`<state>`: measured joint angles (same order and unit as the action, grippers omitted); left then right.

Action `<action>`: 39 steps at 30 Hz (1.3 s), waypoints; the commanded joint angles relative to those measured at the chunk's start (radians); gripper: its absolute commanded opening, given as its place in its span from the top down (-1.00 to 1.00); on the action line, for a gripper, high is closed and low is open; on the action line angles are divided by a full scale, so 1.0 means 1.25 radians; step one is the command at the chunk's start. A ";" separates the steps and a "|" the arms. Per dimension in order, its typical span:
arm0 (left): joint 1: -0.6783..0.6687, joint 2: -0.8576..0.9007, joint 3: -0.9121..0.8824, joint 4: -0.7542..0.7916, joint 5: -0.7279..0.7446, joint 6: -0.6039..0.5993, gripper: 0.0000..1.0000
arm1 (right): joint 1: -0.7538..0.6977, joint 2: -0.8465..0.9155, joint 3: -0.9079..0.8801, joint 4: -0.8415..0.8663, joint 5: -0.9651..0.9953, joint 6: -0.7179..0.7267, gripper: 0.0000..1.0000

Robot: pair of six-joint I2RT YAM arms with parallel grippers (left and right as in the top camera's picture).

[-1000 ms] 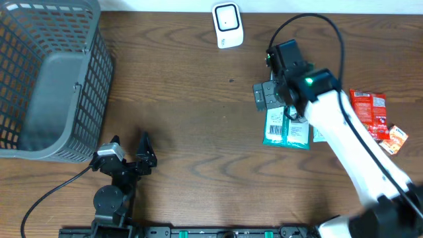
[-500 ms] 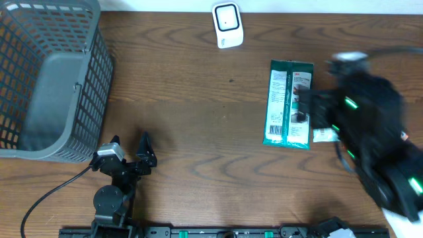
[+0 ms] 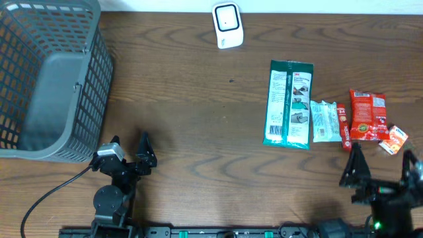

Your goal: Scan the item barcode

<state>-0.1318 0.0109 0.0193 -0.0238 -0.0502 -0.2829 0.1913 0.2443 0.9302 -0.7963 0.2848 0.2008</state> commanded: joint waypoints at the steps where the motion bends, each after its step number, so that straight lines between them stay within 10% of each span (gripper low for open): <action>1: -0.002 -0.005 -0.012 -0.035 -0.007 0.015 -0.69 | -0.046 -0.097 -0.114 0.052 -0.005 0.054 -0.99; 19: -0.002 -0.005 -0.012 -0.035 -0.007 0.015 -0.69 | -0.124 -0.191 -0.647 0.950 -0.145 -0.027 -0.99; 39: -0.002 -0.005 -0.012 -0.035 -0.007 0.015 -0.70 | -0.126 -0.191 -0.740 0.584 -0.157 -0.072 -0.98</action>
<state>-0.1318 0.0109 0.0200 -0.0254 -0.0502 -0.2821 0.0444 0.0116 0.0063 -0.0597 0.1009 0.1410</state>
